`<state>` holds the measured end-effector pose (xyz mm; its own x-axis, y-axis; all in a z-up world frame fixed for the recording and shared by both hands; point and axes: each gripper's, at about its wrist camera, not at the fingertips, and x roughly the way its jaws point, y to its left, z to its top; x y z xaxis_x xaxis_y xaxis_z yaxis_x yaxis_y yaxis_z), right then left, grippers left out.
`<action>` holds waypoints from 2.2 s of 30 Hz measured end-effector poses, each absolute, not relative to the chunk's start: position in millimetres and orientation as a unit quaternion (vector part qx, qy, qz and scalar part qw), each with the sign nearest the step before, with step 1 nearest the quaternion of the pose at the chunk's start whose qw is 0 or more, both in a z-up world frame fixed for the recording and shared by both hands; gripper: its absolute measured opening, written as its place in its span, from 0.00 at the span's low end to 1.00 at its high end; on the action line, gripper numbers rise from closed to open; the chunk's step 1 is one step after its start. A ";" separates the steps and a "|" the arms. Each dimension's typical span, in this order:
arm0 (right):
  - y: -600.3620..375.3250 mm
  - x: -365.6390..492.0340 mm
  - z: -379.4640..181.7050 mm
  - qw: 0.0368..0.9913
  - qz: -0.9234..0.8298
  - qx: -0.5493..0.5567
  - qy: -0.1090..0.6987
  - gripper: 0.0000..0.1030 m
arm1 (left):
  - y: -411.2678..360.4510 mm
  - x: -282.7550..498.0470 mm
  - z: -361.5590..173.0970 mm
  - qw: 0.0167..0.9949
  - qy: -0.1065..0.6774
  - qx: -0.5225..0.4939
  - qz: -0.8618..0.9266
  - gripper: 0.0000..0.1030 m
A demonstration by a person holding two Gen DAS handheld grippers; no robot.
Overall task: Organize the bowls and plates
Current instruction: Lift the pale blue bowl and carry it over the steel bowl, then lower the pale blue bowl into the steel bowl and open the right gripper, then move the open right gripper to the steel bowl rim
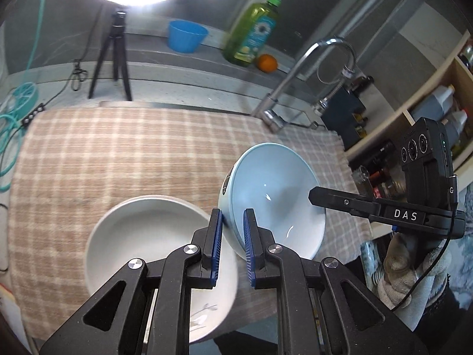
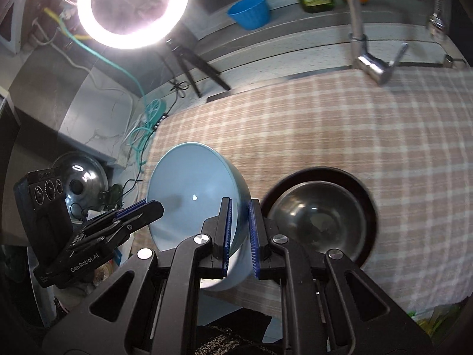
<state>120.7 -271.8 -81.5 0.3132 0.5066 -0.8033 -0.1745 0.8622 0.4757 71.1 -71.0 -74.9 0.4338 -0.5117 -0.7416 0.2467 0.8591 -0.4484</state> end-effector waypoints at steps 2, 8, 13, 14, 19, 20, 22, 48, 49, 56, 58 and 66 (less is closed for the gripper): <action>-285.8 117.7 -84.5 0.797 0.202 0.158 0.547 0.11 | -84.3 73.8 -78.2 0.830 0.488 -0.130 -0.238 0.12; -321.4 110.4 -97.5 0.797 0.169 0.174 0.554 0.11 | -115.9 78.8 -87.3 0.814 0.506 -0.111 -0.262 0.12; -341.6 106.1 -107.6 0.795 0.152 0.182 0.559 0.11 | -134.0 82.3 -98.4 0.802 0.524 -0.098 -0.269 0.12; -344.1 105.9 -110.1 0.794 0.150 0.182 0.560 0.11 | -136.7 82.9 -100.6 0.800 0.527 -0.097 -0.270 0.12; -352.6 103.7 -122.5 0.788 0.142 0.186 0.569 0.11 | -147.5 84.0 -108.7 0.793 0.538 -0.092 -0.270 0.12; -353.9 103.5 -125.3 0.787 0.141 0.188 0.571 0.11 | -149.3 84.0 -110.1 0.792 0.540 -0.091 -0.269 0.12; -356.0 102.3 -128.8 0.785 0.140 0.188 0.573 0.11 | -151.4 83.3 -112.5 0.791 0.543 -0.088 -0.268 0.12; -352.5 110.5 -145.8 0.776 0.142 0.168 0.591 0.11 | -159.7 89.3 -122.3 0.789 0.556 -0.069 -0.250 0.13; -352.2 111.3 -146.1 0.776 0.142 0.165 0.592 0.12 | -160.3 89.3 -122.2 0.789 0.557 -0.067 -0.251 0.13; -357.0 107.8 -132.9 0.795 0.148 0.160 0.566 0.40 | -154.3 87.9 -117.0 0.793 0.553 -0.068 -0.248 0.27; -359.7 105.0 -127.2 0.801 0.148 0.163 0.556 0.49 | -149.6 88.2 -114.3 0.793 0.551 -0.076 -0.247 0.31; -382.8 92.1 -122.5 0.809 0.137 0.201 0.534 0.54 | -123.6 92.5 -111.9 0.797 0.548 -0.098 -0.233 0.32</action>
